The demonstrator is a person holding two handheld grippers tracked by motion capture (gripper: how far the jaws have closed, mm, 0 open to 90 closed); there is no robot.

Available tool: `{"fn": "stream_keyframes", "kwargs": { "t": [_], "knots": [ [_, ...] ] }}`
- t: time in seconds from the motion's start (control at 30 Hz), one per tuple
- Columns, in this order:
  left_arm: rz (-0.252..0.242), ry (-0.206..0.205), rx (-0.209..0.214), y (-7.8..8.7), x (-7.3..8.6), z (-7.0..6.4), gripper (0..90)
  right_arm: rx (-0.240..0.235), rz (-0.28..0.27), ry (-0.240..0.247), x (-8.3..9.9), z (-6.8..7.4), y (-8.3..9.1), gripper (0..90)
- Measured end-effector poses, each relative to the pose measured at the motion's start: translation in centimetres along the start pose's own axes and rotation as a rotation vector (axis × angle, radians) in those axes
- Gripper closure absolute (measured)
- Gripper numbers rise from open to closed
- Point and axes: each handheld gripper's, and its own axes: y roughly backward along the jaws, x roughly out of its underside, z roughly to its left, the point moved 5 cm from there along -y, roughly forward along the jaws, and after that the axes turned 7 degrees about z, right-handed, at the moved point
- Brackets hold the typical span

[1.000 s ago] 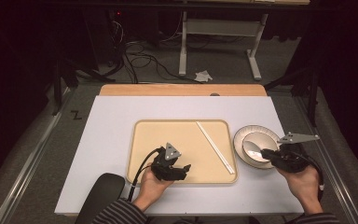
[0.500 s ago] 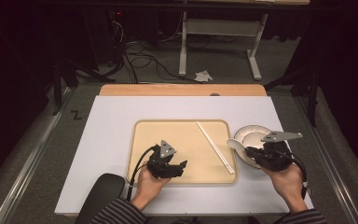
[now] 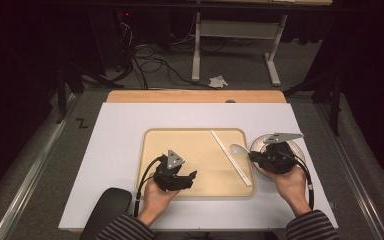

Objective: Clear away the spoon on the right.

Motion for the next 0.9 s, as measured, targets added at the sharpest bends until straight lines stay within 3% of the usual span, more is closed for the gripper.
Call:
{"fn": "stream_keyframes", "kwargs": {
  "t": [0.13,0.27,0.6,0.9],
  "knots": [
    [-0.003,0.005,-0.002,0.2,0.0,0.3,31.5,-0.007,0.0,0.019,-1.3,0.9,-1.1,85.6],
    [0.003,0.001,-0.005,0.2,0.1,0.3,31.4,-0.014,0.003,0.009,-2.0,1.1,-1.9,85.6],
    [-0.004,0.025,-0.035,1.0,0.7,0.9,31.4,-0.059,0.004,-0.019,-3.1,0.4,-3.4,85.5],
    [0.006,0.056,-0.069,2.0,2.0,1.3,31.5,-0.04,0.027,0.011,-5.0,0.0,-5.0,85.5]
  ]
}}
